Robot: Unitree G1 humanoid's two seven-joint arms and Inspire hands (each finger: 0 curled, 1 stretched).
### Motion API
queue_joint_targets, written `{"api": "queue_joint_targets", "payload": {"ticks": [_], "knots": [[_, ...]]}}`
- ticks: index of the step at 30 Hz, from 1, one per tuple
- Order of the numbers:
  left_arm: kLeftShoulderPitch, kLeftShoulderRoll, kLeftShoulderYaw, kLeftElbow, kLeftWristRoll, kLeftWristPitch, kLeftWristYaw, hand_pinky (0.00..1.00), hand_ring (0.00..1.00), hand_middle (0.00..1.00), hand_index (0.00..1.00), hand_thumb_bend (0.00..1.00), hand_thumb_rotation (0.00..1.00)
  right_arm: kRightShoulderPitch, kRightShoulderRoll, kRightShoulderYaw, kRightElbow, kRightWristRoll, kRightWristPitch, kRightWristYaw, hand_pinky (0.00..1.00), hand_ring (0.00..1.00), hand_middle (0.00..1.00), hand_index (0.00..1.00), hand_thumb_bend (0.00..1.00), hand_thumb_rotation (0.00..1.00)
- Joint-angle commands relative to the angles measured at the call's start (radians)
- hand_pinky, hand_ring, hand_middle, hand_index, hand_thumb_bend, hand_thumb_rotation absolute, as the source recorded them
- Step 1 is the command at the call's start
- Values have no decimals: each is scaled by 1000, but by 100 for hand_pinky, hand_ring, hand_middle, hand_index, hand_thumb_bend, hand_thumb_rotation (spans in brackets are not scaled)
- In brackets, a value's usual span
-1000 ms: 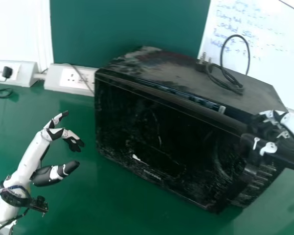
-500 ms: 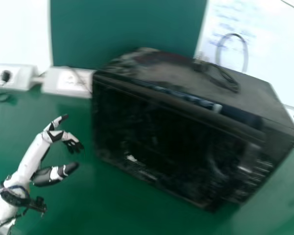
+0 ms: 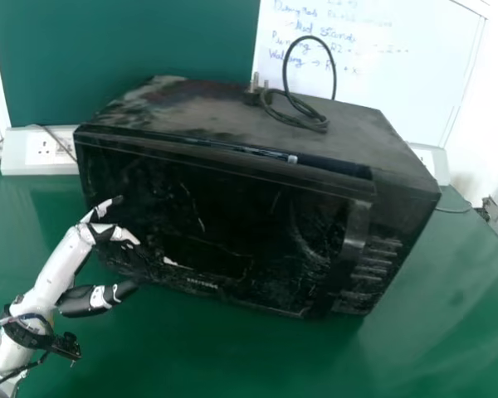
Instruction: Put biscuit inside oven
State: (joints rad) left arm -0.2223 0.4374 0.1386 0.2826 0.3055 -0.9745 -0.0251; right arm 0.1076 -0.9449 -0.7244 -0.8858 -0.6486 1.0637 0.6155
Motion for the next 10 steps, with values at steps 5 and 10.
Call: {"api": "queue_joint_targets", "payload": {"ticks": [5,10], "knots": [[-4,14,-11,20,-3,-14,10,29,35,41,48,51,4,20,-54,51,32,-81,37,7,24,35,47,75,86,51],[-1,15,-10,14,3,-3,11,30,35,41,48,51,4,10,-60,57,43,-77,28,16,17,27,39,77,85,49]]}}
